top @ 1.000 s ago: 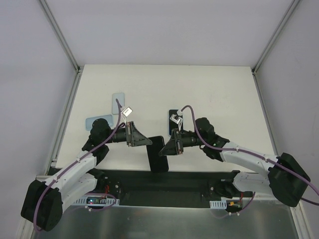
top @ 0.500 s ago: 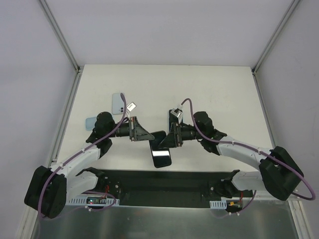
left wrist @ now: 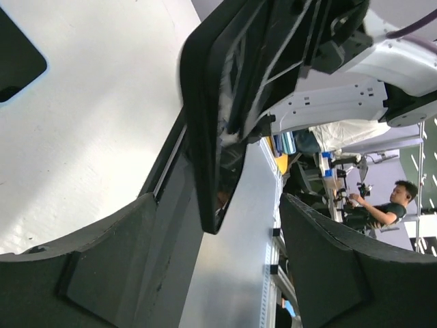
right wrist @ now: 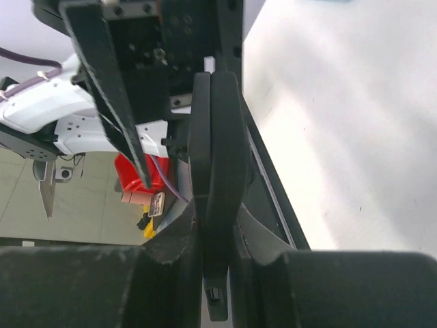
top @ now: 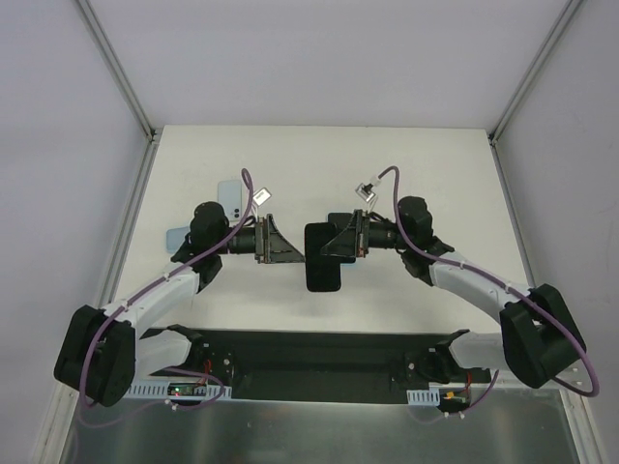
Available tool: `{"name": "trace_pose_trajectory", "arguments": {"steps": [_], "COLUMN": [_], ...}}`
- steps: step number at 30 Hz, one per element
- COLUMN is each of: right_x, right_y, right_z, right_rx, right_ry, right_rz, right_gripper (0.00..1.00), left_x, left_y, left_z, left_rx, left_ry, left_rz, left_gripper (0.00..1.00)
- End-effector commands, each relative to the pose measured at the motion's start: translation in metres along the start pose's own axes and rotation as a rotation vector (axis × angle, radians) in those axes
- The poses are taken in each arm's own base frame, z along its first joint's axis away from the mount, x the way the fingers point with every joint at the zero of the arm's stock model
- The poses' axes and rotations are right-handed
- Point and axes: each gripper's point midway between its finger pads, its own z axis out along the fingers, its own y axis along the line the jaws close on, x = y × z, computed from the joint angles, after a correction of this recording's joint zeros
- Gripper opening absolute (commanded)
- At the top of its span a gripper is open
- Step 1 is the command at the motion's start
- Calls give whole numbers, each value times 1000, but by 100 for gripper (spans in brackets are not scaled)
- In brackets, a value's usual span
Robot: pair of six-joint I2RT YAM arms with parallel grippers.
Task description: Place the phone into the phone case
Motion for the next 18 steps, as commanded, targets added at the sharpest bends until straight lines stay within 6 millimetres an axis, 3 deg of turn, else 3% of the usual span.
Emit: {"name": "trace_pose_trajectory", "arguments": {"steps": [1, 7, 9, 12, 14, 17, 18], "right_x": [-40, -59, -63, -66, -65, -66, -66], "right_y": [50, 52, 52, 55, 57, 57, 57], "right_z": [1, 13, 16, 18, 17, 14, 12], "right_rx": [-119, -147, -161, -178, -181, -174, -172], "right_ry": [-62, -82, -81, -78, -79, -72, -70], "right_rz": [-137, -114, -92, -85, -94, -97, -104], "right_gripper": [5, 8, 9, 14, 16, 25, 32], "left_x": [-7, -10, -16, -20, -19, -18, -17], "left_y": [-8, 1, -7, -11, -7, -3, -2], "left_z": [3, 11, 13, 14, 16, 17, 17], "left_rx": [68, 125, 166, 208, 213, 215, 215], "left_ry": [33, 80, 71, 68, 78, 85, 86], "left_rz": [109, 86, 91, 74, 40, 31, 32], "left_gripper": [72, 69, 66, 46, 28, 11, 7]}}
